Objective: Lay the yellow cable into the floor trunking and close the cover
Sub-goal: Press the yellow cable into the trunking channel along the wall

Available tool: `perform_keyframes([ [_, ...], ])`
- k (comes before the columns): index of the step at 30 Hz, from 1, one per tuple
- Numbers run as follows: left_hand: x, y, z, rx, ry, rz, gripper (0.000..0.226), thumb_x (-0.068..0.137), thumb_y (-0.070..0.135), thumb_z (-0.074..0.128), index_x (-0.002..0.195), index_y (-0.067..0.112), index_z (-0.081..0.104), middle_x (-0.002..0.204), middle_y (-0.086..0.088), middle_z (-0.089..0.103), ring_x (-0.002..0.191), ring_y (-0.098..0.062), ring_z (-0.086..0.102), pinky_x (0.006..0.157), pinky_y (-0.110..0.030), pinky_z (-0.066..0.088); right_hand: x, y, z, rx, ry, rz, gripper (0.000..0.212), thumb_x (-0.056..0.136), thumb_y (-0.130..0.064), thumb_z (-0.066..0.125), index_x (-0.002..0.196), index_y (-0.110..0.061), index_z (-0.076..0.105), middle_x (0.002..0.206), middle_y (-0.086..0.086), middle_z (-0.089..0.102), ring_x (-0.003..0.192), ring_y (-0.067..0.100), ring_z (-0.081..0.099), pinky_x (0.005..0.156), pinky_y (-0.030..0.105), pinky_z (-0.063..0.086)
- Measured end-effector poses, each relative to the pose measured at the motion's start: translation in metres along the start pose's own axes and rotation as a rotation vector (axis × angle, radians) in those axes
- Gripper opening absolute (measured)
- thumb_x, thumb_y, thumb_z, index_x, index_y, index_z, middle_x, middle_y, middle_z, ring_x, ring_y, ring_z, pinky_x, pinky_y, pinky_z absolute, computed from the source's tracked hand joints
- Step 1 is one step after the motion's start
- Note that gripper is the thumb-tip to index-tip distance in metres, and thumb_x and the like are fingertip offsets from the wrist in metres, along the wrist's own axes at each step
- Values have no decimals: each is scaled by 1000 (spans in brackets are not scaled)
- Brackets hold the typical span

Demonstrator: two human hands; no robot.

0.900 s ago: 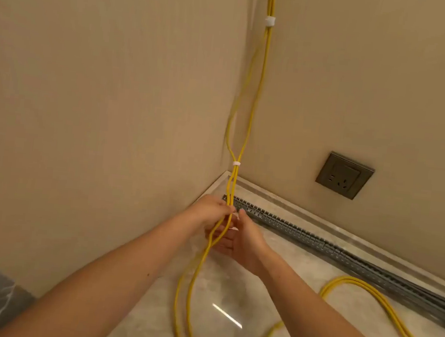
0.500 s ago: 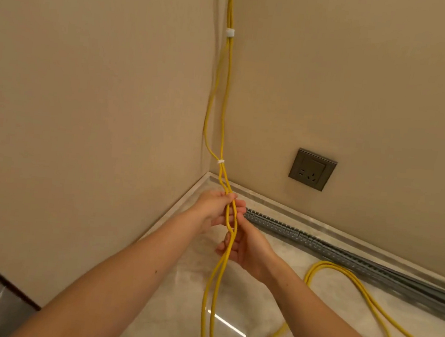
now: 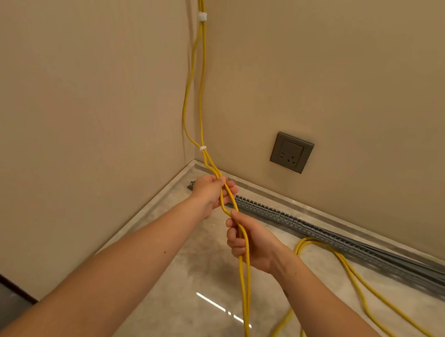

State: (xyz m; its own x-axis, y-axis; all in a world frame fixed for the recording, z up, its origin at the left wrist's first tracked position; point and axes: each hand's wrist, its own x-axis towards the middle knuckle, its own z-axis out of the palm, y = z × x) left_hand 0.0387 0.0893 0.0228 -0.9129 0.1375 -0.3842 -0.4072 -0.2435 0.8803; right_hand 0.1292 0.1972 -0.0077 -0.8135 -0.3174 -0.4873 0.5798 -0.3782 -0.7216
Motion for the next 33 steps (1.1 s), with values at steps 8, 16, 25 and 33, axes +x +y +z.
perform_keyframes([
  [8,15,1,8,-19,110,70,33,104,10,38,73,7,50,69,-9,56,40,-6,62,42,-20,55,-27,0,-42,56,-158,105,36,91,-42,48,87,-12,66,45,-3,38,40,12,43,47,25,49],
  [16,43,2,6,-42,200,76,21,101,7,47,85,-2,59,87,-15,64,60,-13,64,70,-34,56,-16,-69,-59,-407,474,-190,5,94,-19,58,92,-15,57,56,3,50,31,4,27,31,12,18],
  [25,84,-13,-19,370,413,132,38,90,27,64,54,17,61,55,-2,53,52,-16,47,54,-27,40,30,-90,-67,-1050,774,-409,22,81,-47,70,83,-26,70,72,-7,62,67,13,58,55,28,43],
  [33,113,-31,-30,788,395,181,33,83,53,66,72,22,63,87,-3,69,94,-26,61,79,-31,47,56,-87,-91,-1450,805,-330,18,90,-45,57,90,-32,70,79,-8,67,70,14,59,55,26,47],
])
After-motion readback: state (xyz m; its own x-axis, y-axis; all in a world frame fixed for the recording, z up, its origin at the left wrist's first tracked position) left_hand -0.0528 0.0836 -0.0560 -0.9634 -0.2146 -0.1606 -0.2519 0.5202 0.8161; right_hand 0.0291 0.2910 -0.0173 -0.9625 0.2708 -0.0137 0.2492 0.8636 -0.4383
